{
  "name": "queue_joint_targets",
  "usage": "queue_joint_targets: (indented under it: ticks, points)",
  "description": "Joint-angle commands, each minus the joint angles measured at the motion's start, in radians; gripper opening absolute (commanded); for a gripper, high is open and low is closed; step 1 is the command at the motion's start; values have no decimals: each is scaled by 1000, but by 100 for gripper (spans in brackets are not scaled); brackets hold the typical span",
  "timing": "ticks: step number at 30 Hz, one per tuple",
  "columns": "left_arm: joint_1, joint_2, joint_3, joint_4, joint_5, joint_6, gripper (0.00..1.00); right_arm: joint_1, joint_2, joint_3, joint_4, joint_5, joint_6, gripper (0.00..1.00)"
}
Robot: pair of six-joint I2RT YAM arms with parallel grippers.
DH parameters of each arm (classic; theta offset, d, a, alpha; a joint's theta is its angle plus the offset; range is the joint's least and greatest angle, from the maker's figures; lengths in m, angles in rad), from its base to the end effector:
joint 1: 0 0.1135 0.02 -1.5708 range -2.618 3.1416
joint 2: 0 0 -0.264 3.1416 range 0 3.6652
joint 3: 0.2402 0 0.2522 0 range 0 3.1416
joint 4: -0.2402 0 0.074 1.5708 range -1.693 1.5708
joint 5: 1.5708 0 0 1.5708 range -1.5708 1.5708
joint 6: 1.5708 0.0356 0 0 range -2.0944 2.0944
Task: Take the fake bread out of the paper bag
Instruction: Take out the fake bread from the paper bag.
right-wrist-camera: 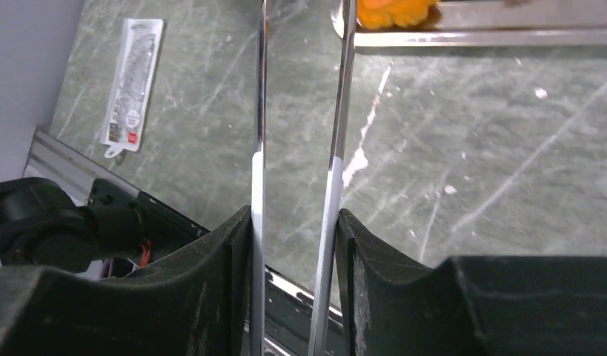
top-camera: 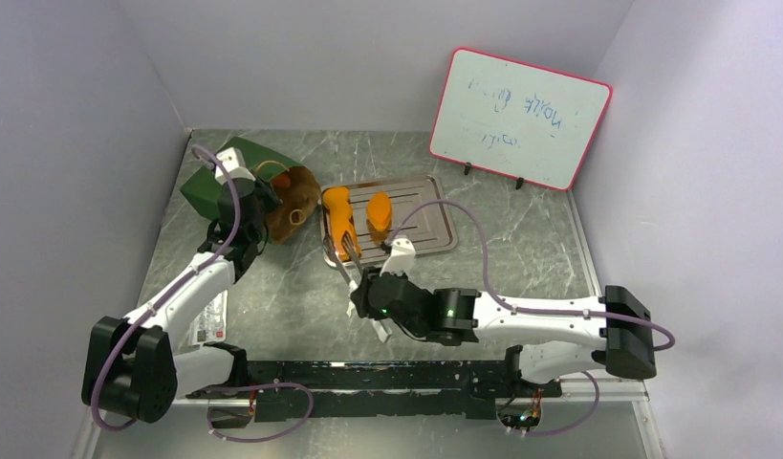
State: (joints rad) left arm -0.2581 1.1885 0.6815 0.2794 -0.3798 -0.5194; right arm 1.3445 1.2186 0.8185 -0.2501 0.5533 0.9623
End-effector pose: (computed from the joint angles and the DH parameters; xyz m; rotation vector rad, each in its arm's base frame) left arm 0.2635 -0.0559 0.2678 -0.4977 1.7164 -0.2180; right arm 0.0768 0.2501 0.2580 -0.1129 2.2020 0.7383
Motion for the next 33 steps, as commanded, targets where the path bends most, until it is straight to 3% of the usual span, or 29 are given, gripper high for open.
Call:
queue_joint_targets:
  ticks: [1,10,33]
  points:
    - [8,-55,3,-21,41,-6,7,4,66,102,64,36,-101,40]
    - [7,-136,-69,-64,58,-43,7,-27,199,270,100,-8,-210,40]
    - [6,-253,-169,-115,61,-108,7,-220,503,449,183,-327,-265,40]
